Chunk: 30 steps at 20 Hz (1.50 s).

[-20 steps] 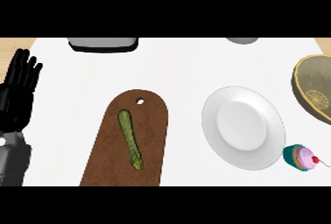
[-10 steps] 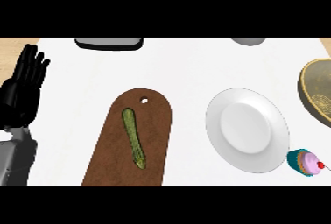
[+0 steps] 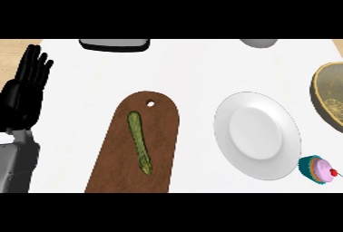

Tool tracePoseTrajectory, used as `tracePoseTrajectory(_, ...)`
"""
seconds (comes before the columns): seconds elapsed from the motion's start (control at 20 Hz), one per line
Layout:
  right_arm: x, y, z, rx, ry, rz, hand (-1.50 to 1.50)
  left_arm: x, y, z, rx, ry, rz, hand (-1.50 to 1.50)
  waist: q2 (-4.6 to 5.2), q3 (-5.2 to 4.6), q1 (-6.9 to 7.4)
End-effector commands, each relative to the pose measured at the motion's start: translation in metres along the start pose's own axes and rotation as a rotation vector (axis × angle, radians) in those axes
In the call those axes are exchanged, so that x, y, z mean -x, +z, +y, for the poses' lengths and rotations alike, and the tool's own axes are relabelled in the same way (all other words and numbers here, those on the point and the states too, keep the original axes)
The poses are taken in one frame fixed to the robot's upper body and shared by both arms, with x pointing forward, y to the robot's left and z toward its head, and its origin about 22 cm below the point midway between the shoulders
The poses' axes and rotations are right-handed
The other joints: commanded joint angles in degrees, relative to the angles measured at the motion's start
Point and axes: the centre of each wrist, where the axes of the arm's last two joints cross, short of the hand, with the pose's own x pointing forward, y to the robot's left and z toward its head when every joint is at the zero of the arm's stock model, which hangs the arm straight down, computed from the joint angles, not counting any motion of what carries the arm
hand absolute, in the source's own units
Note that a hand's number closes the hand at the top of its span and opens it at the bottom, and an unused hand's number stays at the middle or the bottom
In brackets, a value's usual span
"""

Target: Pick the sweet potato from the plate and place it in the bowl

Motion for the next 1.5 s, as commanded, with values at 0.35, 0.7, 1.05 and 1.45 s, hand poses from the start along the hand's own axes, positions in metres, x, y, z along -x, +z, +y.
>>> tracePoseTrajectory(0.35,-0.003,-0.064,0.102,-0.212,-0.081,-0.101,1.50,-0.007,0.004,0.023,-0.028,-0.008,0.003,0.00,-0.40,0.04,-1.87)
tracePoseTrajectory(0.7,-0.008,-0.094,0.172,-0.224,-0.090,0.105,1.50,0.017,0.007,0.014,-0.039,-0.013,0.010,0.00,-0.26,0.01,-2.23)
tracePoseTrajectory(1.05,0.004,-0.090,0.198,-0.227,-0.391,0.071,-1.50,-0.001,-0.001,0.007,-0.017,0.006,-0.005,0.00,0.00,0.13,-1.74)
tracePoseTrajectory(1.45,0.015,-0.077,0.167,0.154,-0.577,0.042,-1.50,-0.006,0.012,0.021,-0.023,-0.014,-0.011,0.00,-0.03,0.22,-1.16)
